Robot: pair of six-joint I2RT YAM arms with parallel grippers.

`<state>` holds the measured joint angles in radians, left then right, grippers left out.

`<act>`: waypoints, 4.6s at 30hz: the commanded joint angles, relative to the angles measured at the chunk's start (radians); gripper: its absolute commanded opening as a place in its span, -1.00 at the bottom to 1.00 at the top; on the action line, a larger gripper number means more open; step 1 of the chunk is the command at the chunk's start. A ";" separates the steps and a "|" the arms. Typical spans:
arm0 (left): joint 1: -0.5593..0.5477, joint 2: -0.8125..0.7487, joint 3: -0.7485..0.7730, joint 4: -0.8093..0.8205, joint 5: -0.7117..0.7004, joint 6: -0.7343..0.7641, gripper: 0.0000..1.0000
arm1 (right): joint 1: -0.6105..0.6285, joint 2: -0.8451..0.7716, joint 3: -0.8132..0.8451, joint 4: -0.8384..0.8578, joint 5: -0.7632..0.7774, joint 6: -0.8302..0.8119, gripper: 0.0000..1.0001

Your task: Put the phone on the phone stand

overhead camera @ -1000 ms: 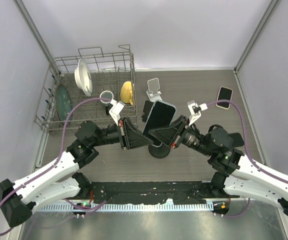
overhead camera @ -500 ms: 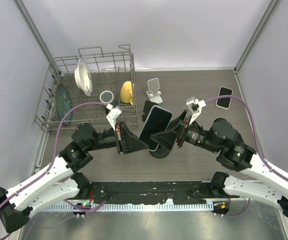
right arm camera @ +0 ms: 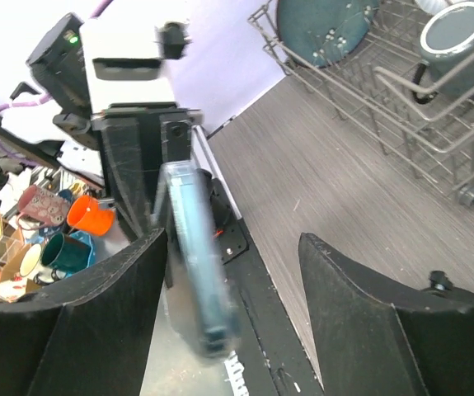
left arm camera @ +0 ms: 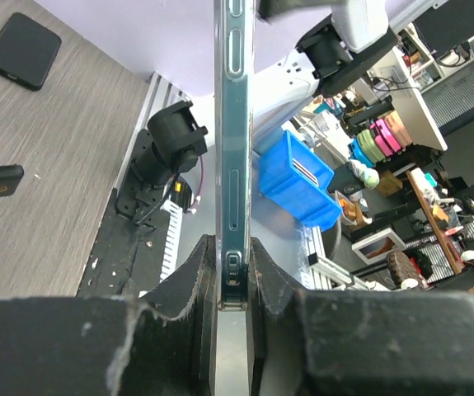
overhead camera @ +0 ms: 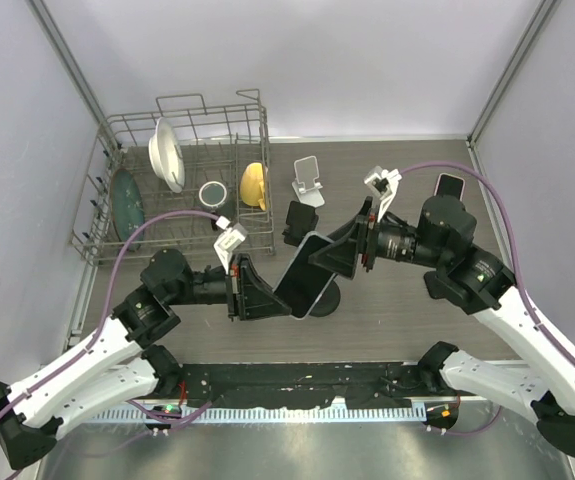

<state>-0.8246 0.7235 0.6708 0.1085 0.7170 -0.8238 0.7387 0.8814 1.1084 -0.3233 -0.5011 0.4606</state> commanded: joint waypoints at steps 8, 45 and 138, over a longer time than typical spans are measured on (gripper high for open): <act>-0.004 -0.044 0.046 -0.004 0.050 0.061 -1.00 | -0.133 0.037 -0.035 0.173 -0.460 0.101 0.14; -0.002 -0.047 0.047 0.013 -0.007 0.043 -1.00 | -0.131 0.028 -0.257 0.650 -0.366 0.423 -0.41; -0.475 0.502 0.303 -0.483 -1.360 0.389 -1.00 | -0.131 -0.249 -0.028 -0.272 0.328 -0.269 -0.99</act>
<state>-1.3178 1.3045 1.0054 -0.3794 -0.6609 -0.5518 0.6064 0.6476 1.0542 -0.6746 -0.1040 0.2401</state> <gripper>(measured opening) 0.293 0.203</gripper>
